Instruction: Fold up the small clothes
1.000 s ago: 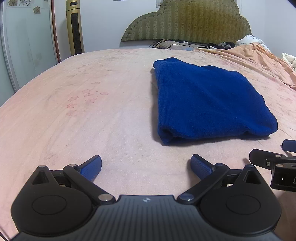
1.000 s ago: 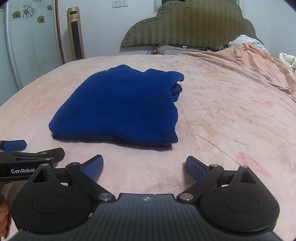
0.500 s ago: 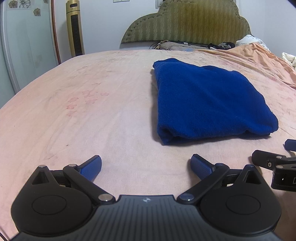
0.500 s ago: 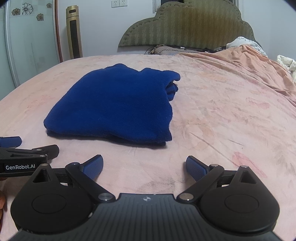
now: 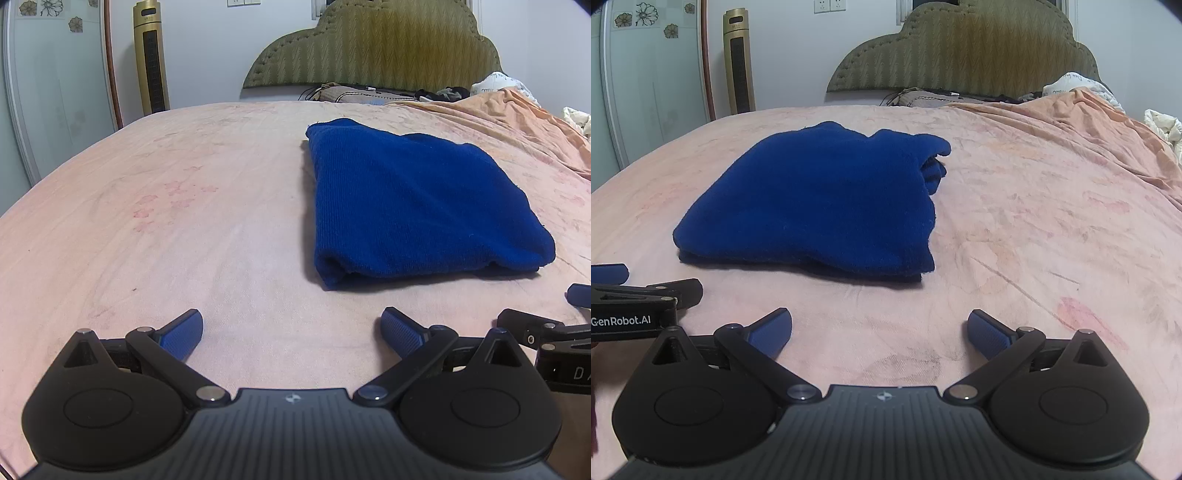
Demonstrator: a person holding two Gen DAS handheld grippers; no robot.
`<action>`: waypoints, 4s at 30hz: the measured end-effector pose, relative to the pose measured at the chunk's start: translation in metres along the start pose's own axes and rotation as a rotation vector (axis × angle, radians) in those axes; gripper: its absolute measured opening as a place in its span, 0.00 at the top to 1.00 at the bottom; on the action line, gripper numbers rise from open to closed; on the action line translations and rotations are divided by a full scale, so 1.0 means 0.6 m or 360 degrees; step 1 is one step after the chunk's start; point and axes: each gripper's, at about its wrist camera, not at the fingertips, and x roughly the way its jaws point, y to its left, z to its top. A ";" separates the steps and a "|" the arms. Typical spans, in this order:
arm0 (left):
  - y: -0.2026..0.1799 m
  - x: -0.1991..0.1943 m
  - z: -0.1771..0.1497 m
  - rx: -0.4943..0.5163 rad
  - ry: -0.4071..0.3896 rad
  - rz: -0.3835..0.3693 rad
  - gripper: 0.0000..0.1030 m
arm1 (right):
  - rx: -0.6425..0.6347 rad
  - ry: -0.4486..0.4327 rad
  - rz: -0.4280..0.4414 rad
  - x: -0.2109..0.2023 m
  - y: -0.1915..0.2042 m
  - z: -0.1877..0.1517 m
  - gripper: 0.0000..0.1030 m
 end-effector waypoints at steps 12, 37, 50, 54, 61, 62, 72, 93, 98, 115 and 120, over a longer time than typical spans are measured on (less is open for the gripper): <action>0.000 0.000 0.000 0.0003 -0.0002 0.0002 0.00 | -0.0022 0.0003 -0.0021 0.005 0.003 -0.003 0.00; 0.008 0.001 -0.001 0.0005 -0.0009 0.0002 0.00 | -0.0009 -0.0003 -0.0025 0.009 0.004 -0.005 0.00; 0.010 0.001 -0.002 0.0001 -0.0009 0.0000 0.00 | -0.0013 0.0009 -0.0023 0.013 0.002 0.000 0.00; 0.010 0.001 -0.002 0.0001 -0.0009 0.0000 0.00 | -0.0013 0.0008 -0.0022 0.014 0.001 0.001 0.00; 0.011 0.002 -0.002 0.0000 -0.0009 -0.0001 0.00 | -0.0015 0.0009 -0.0020 0.015 0.001 0.002 0.00; 0.011 0.001 -0.002 0.0001 -0.0009 -0.0001 0.00 | -0.0017 0.0010 -0.0019 0.015 0.002 0.001 0.00; 0.011 0.001 -0.002 0.0000 -0.0009 -0.0001 0.00 | -0.0016 0.0009 -0.0019 0.015 0.003 0.002 0.00; 0.011 0.002 -0.002 0.0001 -0.0009 0.0000 0.00 | -0.0016 0.0008 -0.0019 0.014 0.004 0.001 0.00; 0.010 0.001 -0.002 0.0001 -0.0009 0.0000 0.00 | -0.0016 0.0008 -0.0018 0.015 0.004 0.001 0.00; 0.012 0.002 -0.003 0.0001 -0.0010 0.0000 0.00 | -0.0015 0.0008 -0.0018 0.014 0.003 0.001 0.00; 0.011 0.001 -0.003 0.0001 -0.0010 0.0000 0.00 | -0.0016 0.0008 -0.0018 0.014 0.003 0.001 0.00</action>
